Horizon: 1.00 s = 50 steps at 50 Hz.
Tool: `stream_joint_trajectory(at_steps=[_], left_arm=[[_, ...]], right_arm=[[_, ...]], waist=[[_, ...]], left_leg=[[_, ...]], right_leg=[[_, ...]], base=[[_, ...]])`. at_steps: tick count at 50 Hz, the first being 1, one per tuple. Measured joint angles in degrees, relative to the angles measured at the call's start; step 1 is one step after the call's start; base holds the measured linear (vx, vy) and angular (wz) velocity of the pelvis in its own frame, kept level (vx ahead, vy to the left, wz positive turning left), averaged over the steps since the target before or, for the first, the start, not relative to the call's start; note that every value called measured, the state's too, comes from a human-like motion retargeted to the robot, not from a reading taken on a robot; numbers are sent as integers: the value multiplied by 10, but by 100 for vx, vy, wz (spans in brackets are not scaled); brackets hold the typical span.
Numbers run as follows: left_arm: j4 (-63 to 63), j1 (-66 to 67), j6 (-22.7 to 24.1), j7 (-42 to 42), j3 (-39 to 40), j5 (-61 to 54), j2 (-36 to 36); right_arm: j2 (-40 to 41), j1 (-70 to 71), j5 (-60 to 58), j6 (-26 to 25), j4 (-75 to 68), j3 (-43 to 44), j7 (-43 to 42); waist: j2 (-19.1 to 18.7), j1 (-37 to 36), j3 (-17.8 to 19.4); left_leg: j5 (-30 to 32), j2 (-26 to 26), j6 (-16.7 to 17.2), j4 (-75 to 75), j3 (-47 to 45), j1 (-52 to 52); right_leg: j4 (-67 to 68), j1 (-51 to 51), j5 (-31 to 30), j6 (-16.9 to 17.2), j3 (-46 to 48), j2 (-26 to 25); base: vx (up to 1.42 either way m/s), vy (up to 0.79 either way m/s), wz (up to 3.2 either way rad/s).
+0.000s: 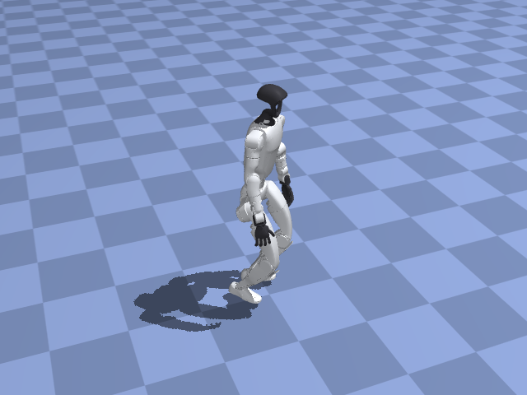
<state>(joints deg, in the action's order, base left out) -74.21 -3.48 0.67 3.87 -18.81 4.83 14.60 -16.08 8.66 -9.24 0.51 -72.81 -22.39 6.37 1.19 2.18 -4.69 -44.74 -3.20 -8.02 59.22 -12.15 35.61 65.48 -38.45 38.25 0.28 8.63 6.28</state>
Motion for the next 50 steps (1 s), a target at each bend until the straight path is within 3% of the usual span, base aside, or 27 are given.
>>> stream_joint_trajectory(at_steps=[16, 35, 50], left_arm=[[-16, -13, -8, 9, -13, 15, 11], [-24, -18, -11, 17, -21, 19, 19], [-32, -16, -13, 19, -15, 10, 21]], right_arm=[[13, 7, 0, -8, -14, -4, 27], [37, 1, 17, -11, -19, -1, 29], [42, 0, 33, -13, -25, 8, 29]], waist=[[18, 4, -14], [-1, -15, -4], [-7, -18, -7]], left_leg=[[13, 12, -4, -44, -19, -20], [10, -28, 15, -3, -8, -35], [13, -29, 18, -20, -3, -50]], right_leg=[[-22, -4, -2, 1, -24, -2], [-35, 32, -1, -4, -7, -33], [-63, 53, -2, 0, -1, -41]], base=[[0, 3, -1], [0, -3, -5], [0, 0, 0]])
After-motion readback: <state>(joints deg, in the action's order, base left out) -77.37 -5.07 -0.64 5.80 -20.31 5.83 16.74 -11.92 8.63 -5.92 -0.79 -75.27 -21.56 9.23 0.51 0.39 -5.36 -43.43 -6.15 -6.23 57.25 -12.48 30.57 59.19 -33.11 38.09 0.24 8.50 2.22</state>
